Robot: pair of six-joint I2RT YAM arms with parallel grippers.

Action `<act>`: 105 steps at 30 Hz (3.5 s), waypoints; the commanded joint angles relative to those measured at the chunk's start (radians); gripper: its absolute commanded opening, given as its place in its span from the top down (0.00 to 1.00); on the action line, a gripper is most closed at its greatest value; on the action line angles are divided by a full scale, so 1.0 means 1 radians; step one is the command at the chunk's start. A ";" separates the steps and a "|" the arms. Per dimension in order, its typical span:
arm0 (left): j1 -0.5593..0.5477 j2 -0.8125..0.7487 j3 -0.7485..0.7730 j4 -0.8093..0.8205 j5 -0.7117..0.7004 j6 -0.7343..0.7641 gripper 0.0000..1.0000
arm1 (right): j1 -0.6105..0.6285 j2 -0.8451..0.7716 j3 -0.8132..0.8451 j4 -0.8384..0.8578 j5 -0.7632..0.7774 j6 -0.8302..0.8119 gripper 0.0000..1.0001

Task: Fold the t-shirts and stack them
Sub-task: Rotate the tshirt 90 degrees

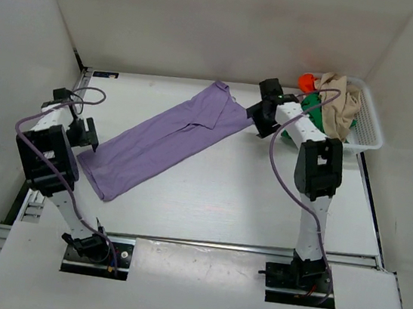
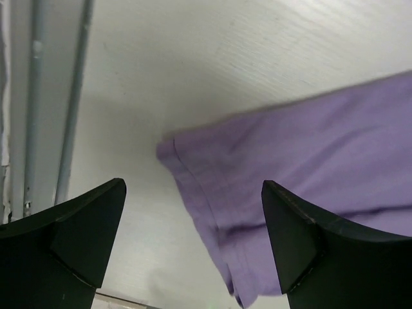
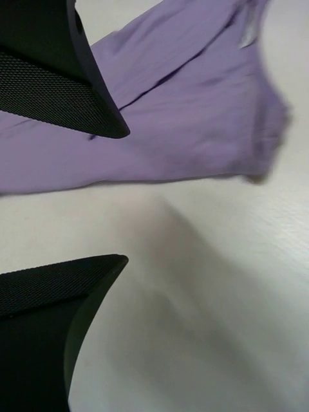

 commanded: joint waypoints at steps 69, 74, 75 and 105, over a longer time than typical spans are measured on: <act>-0.095 -0.998 -0.241 -0.167 -0.028 0.000 0.00 | 0.607 -0.220 -0.813 0.656 -0.673 0.051 0.40; -0.095 -1.009 -0.241 -0.222 0.052 0.000 0.02 | 0.607 -0.223 -0.868 0.634 -0.722 0.060 0.86; -0.095 -1.009 -0.230 -0.244 0.079 0.000 0.06 | 0.584 -0.270 -0.895 0.634 -0.722 0.060 0.91; -1.010 -0.521 -0.509 0.098 0.382 0.000 0.17 | 0.253 -0.804 -1.170 0.298 -0.693 -0.564 0.41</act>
